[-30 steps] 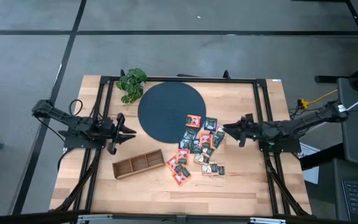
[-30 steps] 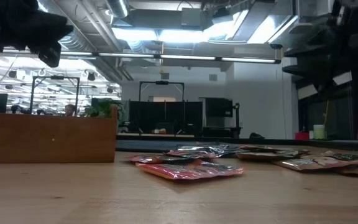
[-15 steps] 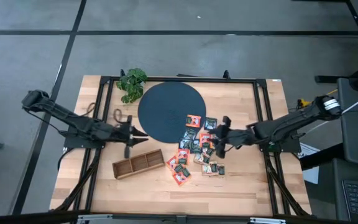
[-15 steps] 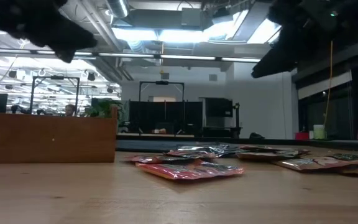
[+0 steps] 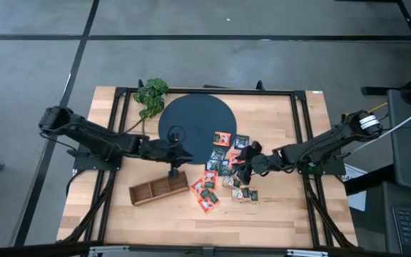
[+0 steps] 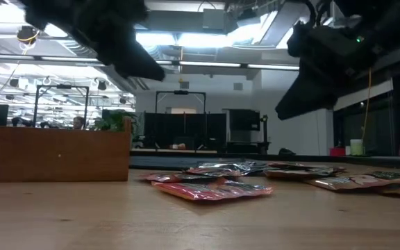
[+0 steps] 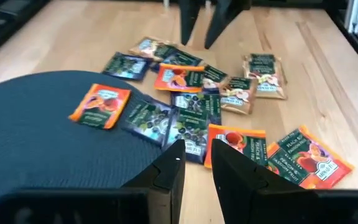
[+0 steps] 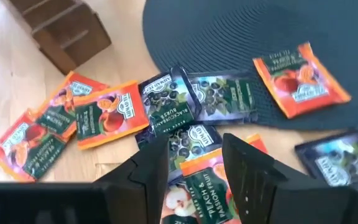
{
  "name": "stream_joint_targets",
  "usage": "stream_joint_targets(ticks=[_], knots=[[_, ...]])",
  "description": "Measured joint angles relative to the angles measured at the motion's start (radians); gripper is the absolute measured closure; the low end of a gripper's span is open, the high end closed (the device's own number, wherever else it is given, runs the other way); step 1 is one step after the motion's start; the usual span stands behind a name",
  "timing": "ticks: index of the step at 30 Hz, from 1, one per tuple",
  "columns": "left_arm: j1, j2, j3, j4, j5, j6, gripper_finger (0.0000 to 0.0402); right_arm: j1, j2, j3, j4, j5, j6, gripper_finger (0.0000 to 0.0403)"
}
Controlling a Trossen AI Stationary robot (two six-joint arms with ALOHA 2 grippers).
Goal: Pick & Place Tea
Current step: Put the purple tea bag into the right section of the wooden organizer
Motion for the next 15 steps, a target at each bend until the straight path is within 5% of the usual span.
stream_joint_targets(ticks=[15], knots=[[0.048, 0.394, 0.222, 0.006, 0.067, 0.074, 0.0334, -0.038, 0.003, -0.01, 0.043, -0.037, 0.287, 0.0251]])
